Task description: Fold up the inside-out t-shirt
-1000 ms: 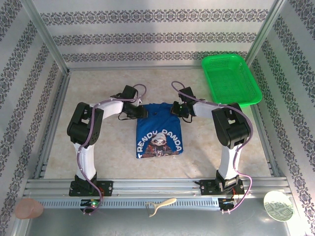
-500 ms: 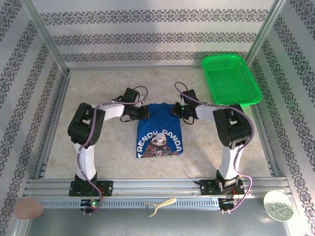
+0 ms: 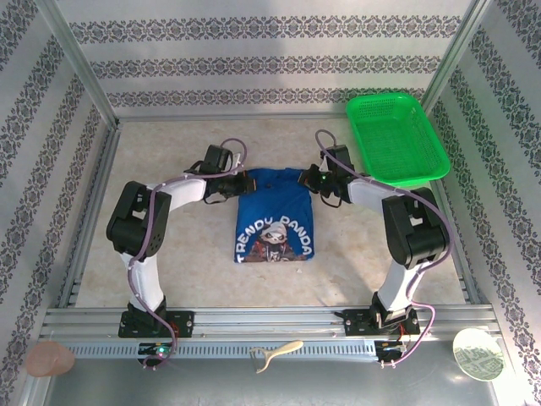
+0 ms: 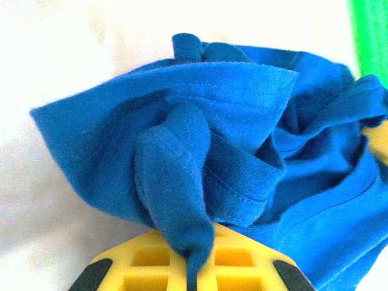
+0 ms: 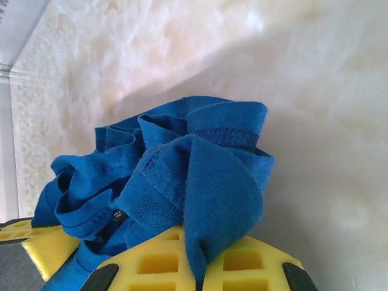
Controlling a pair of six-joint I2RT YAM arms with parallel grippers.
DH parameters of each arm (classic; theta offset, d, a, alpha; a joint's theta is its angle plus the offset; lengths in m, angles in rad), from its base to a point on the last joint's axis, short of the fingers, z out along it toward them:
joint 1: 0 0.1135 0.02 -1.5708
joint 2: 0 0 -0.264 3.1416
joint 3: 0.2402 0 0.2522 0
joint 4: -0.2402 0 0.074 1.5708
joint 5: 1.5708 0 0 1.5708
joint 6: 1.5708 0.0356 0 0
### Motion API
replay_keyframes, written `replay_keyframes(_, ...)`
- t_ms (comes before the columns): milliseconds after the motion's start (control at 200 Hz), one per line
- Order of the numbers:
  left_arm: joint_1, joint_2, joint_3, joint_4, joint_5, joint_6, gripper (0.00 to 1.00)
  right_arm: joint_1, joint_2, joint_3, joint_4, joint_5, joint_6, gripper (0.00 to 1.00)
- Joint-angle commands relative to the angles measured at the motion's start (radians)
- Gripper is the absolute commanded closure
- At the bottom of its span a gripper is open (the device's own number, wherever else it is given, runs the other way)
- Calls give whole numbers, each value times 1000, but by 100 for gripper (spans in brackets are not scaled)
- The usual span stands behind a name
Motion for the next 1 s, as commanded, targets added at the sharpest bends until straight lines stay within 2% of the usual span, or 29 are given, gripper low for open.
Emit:
replay_keyframes(0, 31, 61, 131, -25, 35, 31, 100, -21, 58, 106, 30, -22, 26, 100)
replay_keyframes(140, 71, 131, 361, -107, 64, 45, 100, -61, 102, 261, 26, -61, 59, 100)
replay_keyframes(260, 85, 125, 534, -163, 77, 63, 100, -85, 69, 384, 3, -82, 54, 100)
replay_keyframes(390, 87, 47, 570, -153, 68, 92, 100, -93, -34, 409, -3, -63, 21, 100)
replay_keyframes(545, 79, -118, 311, 65, 62, 64, 100, -71, -202, 233, 67, -26, -8, 100)
replay_keyframes(669, 48, -239, -5, 266, 42, 62, 100, -14, -360, -97, 238, 38, 14, 100)
replay_keyframes(759, 9, -292, -246, 400, 30, 29, 100, 66, -453, -360, 352, 118, 6, 100)
replay_keyframes(869, -54, -339, -464, 499, -42, 6, 100, 135, -541, -627, 487, 201, 52, 100)
replay_keyframes(994, -115, -408, -587, 517, -173, 12, 100, 171, -654, -782, 473, 289, 70, 100)
